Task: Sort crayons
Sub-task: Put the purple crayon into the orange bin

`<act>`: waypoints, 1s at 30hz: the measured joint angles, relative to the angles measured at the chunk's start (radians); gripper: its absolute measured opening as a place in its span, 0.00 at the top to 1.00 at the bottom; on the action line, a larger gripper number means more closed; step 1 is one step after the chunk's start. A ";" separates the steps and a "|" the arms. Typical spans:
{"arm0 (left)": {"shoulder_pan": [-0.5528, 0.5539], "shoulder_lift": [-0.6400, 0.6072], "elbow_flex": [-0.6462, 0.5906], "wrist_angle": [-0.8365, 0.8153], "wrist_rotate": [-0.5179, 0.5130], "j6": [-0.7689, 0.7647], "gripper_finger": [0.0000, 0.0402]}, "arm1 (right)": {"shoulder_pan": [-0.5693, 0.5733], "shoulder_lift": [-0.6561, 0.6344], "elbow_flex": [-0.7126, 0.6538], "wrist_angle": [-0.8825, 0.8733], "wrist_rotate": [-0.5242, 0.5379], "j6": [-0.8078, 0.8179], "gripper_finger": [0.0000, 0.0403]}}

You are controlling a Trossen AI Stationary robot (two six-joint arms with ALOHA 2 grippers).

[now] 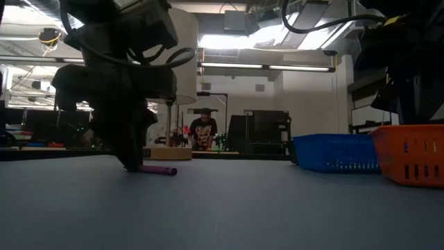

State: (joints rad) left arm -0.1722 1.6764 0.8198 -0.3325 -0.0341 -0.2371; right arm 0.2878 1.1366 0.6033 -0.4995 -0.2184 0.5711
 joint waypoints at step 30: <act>-0.002 0.000 -0.007 0.038 0.004 -0.032 0.92 | 0.001 0.000 0.000 0.053 -0.136 -0.034 0.66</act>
State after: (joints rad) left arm -0.1739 1.6760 0.8124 -0.2946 -0.0304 -0.2687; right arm 0.2884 1.1362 0.6029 -0.4468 -0.3545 0.5372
